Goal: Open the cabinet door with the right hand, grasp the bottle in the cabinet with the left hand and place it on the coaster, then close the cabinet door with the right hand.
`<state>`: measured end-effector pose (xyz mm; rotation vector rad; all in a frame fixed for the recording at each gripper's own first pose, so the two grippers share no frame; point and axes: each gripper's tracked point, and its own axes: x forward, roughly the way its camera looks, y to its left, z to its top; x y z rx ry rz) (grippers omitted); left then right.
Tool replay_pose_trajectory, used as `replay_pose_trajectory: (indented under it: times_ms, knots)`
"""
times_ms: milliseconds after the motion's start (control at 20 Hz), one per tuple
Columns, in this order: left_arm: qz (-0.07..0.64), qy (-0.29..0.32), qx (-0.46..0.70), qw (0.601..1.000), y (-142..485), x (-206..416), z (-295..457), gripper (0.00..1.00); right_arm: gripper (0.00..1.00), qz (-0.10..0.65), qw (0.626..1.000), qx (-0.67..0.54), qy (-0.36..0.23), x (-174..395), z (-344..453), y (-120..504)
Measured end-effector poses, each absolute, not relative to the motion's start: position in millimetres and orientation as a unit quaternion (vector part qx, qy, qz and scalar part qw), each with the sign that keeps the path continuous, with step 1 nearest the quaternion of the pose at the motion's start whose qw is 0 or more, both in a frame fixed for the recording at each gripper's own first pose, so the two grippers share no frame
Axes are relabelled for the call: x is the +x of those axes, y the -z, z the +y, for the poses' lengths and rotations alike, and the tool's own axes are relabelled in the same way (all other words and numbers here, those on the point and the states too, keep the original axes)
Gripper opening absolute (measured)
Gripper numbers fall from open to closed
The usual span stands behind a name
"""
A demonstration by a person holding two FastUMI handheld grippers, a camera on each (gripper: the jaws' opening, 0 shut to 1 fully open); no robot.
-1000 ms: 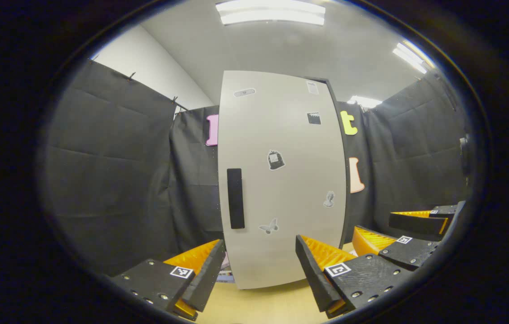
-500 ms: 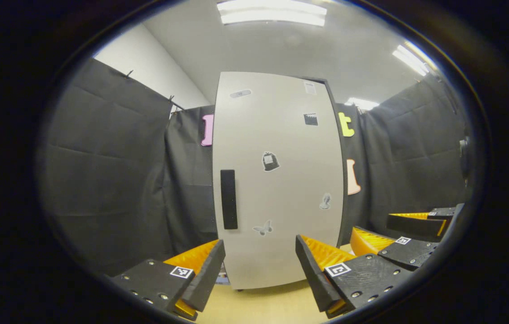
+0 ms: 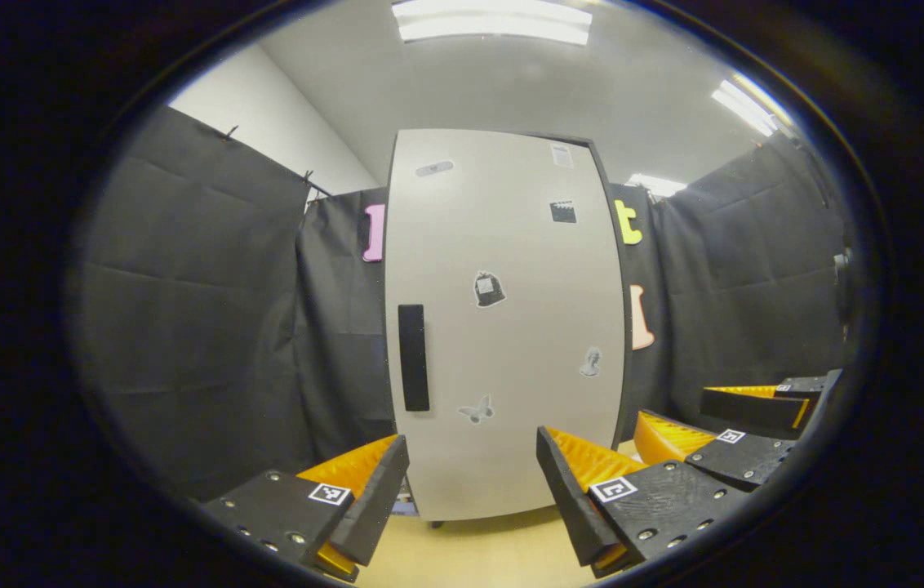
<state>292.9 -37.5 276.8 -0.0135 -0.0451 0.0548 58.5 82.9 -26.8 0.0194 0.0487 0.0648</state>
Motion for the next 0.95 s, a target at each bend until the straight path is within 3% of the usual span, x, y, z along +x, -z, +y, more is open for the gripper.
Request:
replay_pose_trajectory:
  times_ms: [600, 650, 950]
  knots:
    - [-0.023, -0.02, -0.009, 0.999, -276.6, 298.6, -40.3, 0.9, 0.92, 0.023, 0.999, 0.015, -0.024, 64.2, 80.0, 30.1]
    - [-0.025, -0.019, -0.009, 0.999, -277.0, 298.4, -40.0, 0.93, 0.9, 0.022, 0.999, 0.018, -0.024, 65.0, 79.7, 30.4]
    - [-0.026, -0.016, -0.013, 0.999, -277.1, 299.2, -40.8, 0.9, 0.92, 0.019, 0.999, 0.023, -0.024, 68.7, 78.7, 33.2]
